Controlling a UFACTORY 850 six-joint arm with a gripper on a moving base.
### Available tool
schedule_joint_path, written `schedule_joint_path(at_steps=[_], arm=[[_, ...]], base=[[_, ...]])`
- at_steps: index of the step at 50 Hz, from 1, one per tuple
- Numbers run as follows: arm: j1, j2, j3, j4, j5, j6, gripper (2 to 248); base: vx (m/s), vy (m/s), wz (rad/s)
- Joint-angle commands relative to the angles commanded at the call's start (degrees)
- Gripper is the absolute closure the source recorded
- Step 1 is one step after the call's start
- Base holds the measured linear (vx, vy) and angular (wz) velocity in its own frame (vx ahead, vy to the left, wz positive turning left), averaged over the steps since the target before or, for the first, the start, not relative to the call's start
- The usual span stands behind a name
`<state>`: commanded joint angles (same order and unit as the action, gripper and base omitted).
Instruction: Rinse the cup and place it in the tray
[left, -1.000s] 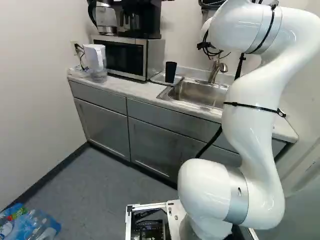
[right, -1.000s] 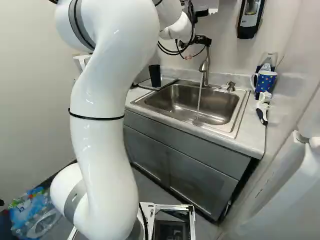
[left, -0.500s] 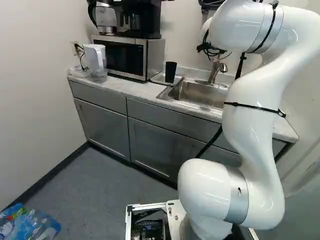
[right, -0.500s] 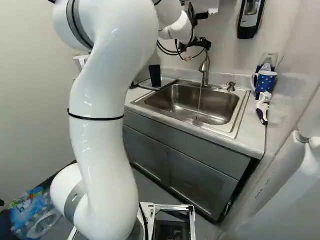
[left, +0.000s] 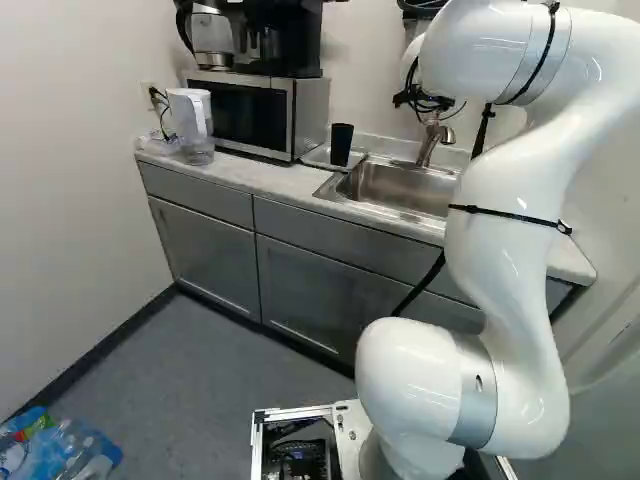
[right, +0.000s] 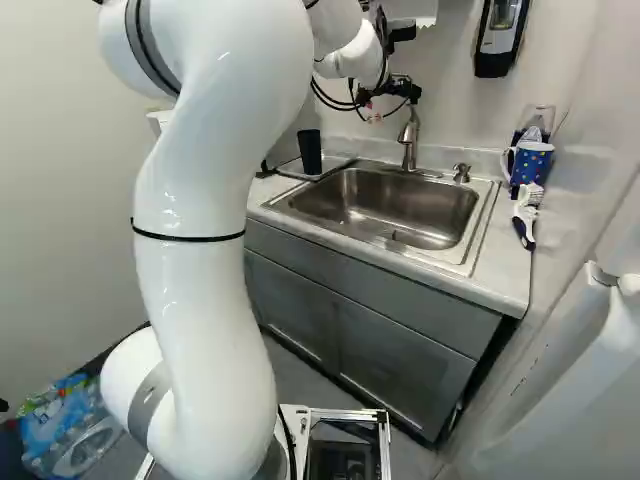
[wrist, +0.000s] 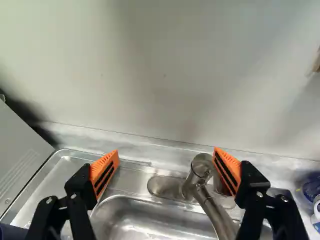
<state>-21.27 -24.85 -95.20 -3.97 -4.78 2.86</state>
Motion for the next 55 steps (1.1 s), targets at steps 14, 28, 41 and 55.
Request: schedule_joint_path(at_steps=[14, 28, 41, 55], arm=[[0.6, 1.99, 2.4, 0.0, 4.76, 0.0, 3], [1.68, 5.84, 6.95, 0.0, 4.76, 0.0, 3], [2.43, 9.84, 11.55, 0.0, 4.76, 0.0, 3], [2.92, 14.24, 16.44, 0.0, 3.59, 0.0, 3]], base=[[0.0, 0.0, 0.0], [0.0, 0.0, 0.0], [0.0, 0.0, 0.0], [0.0, 0.0, 0.0]])
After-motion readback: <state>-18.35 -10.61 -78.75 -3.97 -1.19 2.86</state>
